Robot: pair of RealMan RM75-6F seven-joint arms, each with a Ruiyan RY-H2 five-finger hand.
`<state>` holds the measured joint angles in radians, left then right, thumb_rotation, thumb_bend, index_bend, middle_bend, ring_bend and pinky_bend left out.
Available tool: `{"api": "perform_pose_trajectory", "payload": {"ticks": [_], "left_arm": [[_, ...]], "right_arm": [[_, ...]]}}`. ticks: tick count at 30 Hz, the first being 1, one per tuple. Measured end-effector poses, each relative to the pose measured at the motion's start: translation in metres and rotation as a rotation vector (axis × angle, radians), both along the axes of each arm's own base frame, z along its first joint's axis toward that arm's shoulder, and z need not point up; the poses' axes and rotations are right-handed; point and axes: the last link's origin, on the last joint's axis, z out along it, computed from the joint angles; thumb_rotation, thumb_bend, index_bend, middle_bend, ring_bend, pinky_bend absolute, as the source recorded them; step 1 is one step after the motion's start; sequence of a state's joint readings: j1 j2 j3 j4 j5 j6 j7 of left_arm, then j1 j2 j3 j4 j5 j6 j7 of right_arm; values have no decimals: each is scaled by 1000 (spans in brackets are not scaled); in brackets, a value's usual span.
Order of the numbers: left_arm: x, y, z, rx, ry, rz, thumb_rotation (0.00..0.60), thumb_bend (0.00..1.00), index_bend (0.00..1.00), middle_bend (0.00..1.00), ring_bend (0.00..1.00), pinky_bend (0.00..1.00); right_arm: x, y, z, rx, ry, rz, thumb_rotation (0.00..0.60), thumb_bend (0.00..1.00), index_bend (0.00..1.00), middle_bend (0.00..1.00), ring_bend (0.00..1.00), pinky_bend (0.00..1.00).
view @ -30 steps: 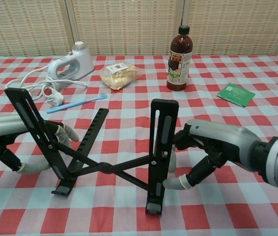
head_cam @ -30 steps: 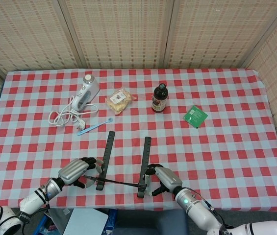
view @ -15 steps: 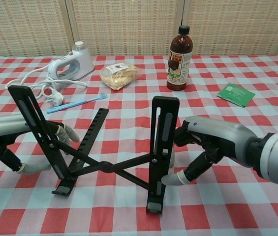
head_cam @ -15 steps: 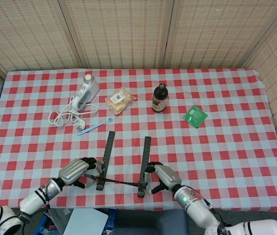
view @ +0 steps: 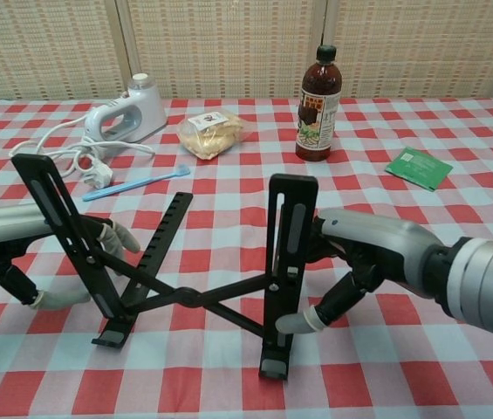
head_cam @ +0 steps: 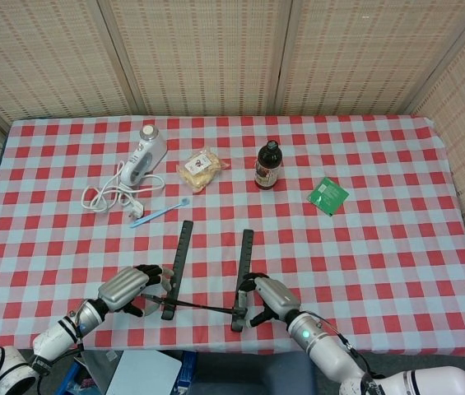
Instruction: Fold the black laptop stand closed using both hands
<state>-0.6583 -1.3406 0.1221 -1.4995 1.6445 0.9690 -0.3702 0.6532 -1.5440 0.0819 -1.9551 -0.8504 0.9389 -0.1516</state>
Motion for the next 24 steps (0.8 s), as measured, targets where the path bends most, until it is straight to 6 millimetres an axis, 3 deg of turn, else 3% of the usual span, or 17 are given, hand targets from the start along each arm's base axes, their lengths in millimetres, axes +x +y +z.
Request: {"api": "perform_pose_trajectory", "payload": {"ticks": [24], "left_arm": [[0, 0, 1, 1, -4, 0, 600, 363, 334, 198, 176, 218]], "right_arm": [[3, 0, -3, -8, -6, 5, 600, 250, 619, 390, 123, 75]]}}
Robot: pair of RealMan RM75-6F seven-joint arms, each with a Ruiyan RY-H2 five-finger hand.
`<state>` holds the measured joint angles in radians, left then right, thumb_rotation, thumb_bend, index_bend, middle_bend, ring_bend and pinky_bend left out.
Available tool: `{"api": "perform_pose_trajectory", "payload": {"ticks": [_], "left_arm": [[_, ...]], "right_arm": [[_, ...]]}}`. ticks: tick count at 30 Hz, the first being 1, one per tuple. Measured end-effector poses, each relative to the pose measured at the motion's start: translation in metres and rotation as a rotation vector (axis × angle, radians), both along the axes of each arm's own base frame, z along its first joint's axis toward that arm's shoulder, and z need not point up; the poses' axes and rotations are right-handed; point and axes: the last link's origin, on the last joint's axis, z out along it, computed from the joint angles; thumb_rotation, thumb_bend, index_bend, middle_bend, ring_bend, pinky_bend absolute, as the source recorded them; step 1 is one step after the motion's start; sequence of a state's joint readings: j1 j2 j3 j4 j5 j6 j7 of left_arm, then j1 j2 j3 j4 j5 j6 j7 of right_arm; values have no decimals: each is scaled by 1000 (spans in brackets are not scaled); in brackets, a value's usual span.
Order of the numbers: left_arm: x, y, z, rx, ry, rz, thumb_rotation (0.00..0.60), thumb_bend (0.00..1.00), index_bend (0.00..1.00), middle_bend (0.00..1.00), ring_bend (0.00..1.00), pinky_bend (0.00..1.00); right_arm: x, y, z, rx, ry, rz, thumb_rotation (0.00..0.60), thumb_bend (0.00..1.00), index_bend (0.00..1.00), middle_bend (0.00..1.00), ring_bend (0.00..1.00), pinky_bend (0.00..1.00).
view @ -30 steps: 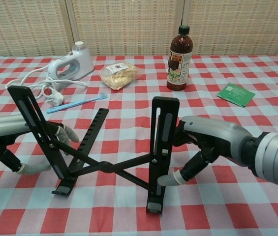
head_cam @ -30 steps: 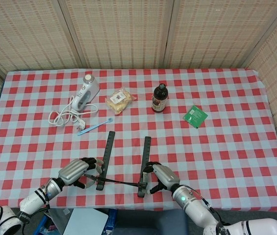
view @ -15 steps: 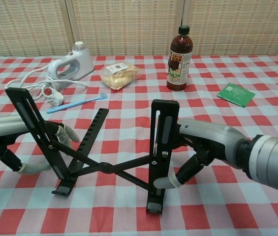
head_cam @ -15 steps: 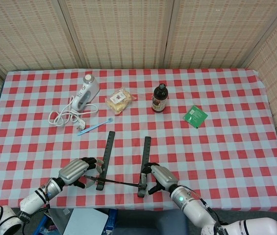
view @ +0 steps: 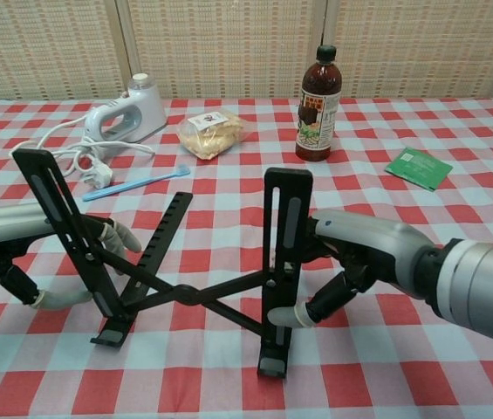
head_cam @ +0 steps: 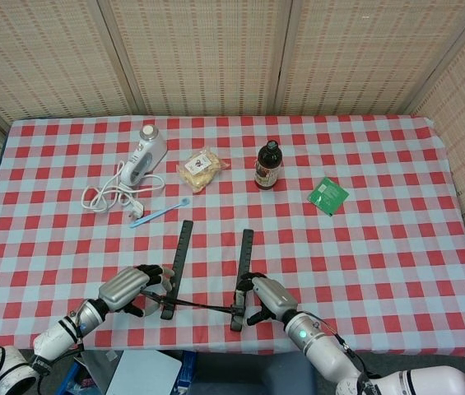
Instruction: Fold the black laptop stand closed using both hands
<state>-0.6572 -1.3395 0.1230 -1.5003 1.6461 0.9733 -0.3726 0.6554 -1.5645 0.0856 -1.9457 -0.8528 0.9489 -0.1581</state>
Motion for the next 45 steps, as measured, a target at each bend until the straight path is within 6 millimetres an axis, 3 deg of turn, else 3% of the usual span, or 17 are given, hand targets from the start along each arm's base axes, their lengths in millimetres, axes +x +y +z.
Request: {"api": "perform_pose_trajectory", "payload": {"ticks": [3, 7, 11, 14, 24, 28, 35, 41, 45], "left_arm": [[-1, -1, 1, -3, 7, 3, 600, 363, 220, 164, 153, 214], [-2, -3, 2, -3, 16, 2, 600, 362, 19, 37, 72, 194], [-2, -5, 7, 3, 14, 6, 600, 361, 0, 0, 2, 175], [-2, -6, 13, 13, 11, 16, 600, 361, 0, 0, 0, 167], [-15, -7, 42, 70, 12, 75, 600, 361, 0, 0, 0, 160], [-17, -5, 54, 102, 9, 80, 600, 361, 0, 0, 0, 158], [-20, 4, 67, 148, 33, 54, 600, 360, 0, 0, 0, 157], [-21, 29, 73, 203, 118, -8, 600, 361, 0, 0, 0, 156], [-20, 48, 68, 237, 194, -81, 600, 361, 0, 0, 0, 156]], "right_arm": [[0, 0, 1, -5, 5, 11, 600, 188, 559, 353, 123, 75], [0, 0, 3, -21, 9, 31, 600, 95, 275, 248, 104, 75], [4, -1, 4, -43, -1, 50, 600, 75, 90, 155, 59, 75], [7, -4, 5, -72, -19, 56, 600, 75, 10, 120, 43, 75], [7, -25, 15, -221, -40, 17, 600, 112, 0, 22, 0, 66], [-1, -36, 23, -279, -16, -19, 600, 119, 0, 0, 0, 18], [-11, -56, 50, -418, -4, -60, 600, 120, 0, 0, 0, 0], [-16, -63, 77, -535, 81, 55, 600, 119, 0, 0, 0, 0], [-13, -58, 83, -539, 134, 188, 600, 89, 0, 0, 0, 0]]}}
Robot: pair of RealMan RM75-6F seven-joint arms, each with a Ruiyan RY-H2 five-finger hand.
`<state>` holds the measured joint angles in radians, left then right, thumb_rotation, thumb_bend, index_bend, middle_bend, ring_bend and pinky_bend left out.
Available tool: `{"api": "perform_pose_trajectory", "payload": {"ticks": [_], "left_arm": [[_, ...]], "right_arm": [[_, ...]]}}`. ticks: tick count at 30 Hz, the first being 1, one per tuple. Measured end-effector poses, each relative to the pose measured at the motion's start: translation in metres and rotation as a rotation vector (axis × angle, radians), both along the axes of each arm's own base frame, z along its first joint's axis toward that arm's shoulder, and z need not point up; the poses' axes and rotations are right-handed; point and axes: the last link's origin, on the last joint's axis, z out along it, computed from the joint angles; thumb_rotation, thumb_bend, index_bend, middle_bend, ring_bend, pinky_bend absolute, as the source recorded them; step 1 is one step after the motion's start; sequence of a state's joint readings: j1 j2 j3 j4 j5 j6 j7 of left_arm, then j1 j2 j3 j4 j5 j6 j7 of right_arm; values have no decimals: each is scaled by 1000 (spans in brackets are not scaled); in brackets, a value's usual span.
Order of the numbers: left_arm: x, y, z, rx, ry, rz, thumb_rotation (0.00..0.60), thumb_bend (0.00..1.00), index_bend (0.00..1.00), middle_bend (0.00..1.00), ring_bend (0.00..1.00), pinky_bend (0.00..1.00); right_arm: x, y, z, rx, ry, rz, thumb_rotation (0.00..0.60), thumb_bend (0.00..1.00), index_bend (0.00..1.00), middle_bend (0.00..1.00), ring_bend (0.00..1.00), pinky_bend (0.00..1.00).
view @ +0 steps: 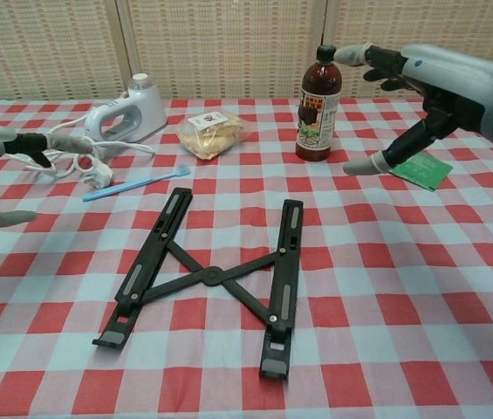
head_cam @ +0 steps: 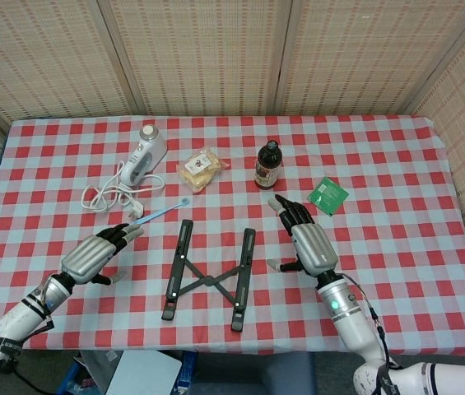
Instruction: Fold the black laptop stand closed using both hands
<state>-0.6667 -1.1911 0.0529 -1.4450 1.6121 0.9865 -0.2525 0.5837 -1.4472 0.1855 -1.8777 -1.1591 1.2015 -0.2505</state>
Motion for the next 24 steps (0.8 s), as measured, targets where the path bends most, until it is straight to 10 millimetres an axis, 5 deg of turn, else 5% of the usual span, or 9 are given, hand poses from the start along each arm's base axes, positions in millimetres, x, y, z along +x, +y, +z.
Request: {"api": "perform_pose_trajectory", "payload": {"ticks": [11, 24], "left_arm": [[15, 40, -43, 86, 211, -285, 600, 253, 0, 0, 0, 150], [34, 59, -86, 115, 281, -440, 600, 248, 0, 0, 0, 148]], "right_arm": [[2, 30, -21, -44, 320, 432, 600, 0, 0, 0, 0, 0], [-3, 30, -69, -53, 451, 558, 600, 0, 0, 0, 0, 0]]}}
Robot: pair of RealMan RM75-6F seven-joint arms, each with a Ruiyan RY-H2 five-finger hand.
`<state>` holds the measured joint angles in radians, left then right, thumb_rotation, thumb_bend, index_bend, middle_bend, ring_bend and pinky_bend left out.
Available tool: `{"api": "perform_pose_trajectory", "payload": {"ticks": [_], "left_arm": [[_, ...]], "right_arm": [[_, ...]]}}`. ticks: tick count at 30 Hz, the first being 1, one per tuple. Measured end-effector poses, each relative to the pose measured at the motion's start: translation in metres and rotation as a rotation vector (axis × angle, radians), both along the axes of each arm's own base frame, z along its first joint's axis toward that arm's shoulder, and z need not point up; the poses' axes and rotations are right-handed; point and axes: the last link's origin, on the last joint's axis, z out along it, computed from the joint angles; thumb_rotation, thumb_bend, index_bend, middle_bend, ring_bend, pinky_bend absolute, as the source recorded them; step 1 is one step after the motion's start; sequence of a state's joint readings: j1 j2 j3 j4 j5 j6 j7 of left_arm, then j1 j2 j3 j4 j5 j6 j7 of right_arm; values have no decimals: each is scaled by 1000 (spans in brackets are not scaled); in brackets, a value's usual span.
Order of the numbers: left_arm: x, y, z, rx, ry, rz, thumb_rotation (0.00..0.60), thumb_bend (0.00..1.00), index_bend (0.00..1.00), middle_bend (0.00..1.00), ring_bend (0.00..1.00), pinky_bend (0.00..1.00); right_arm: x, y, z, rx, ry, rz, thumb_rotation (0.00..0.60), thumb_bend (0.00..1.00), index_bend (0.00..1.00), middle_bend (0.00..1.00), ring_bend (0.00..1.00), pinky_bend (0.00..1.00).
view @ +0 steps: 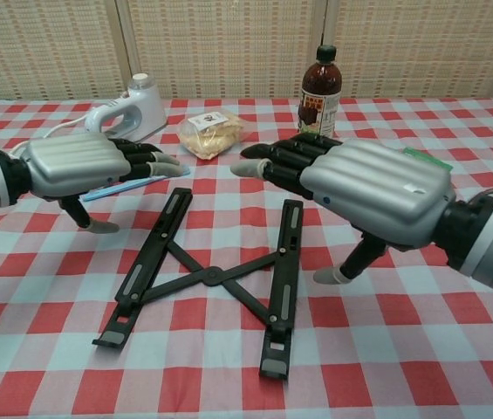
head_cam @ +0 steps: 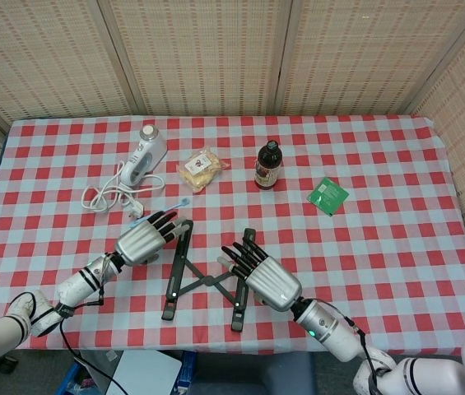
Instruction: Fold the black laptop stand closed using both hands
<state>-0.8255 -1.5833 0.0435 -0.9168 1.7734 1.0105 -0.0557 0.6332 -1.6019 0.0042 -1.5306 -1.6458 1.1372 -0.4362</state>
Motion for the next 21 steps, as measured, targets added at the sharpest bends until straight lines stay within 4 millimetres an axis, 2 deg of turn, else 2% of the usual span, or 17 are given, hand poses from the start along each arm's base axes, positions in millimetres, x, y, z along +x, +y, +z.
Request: {"api": "perform_pose_trajectory", "payload": {"ticks": [9, 21], "left_arm": [[4, 3, -16, -29, -17, 28, 600, 248, 0, 0, 0, 145], [7, 2, -24, -56, -49, 75, 600, 248, 0, 0, 0, 144]], "right_arm": [[-5, -7, -18, -27, 46, 36, 600, 0, 0, 0, 0, 0], [-16, -9, -30, -37, 82, 31, 600, 0, 0, 0, 0, 0]]}}
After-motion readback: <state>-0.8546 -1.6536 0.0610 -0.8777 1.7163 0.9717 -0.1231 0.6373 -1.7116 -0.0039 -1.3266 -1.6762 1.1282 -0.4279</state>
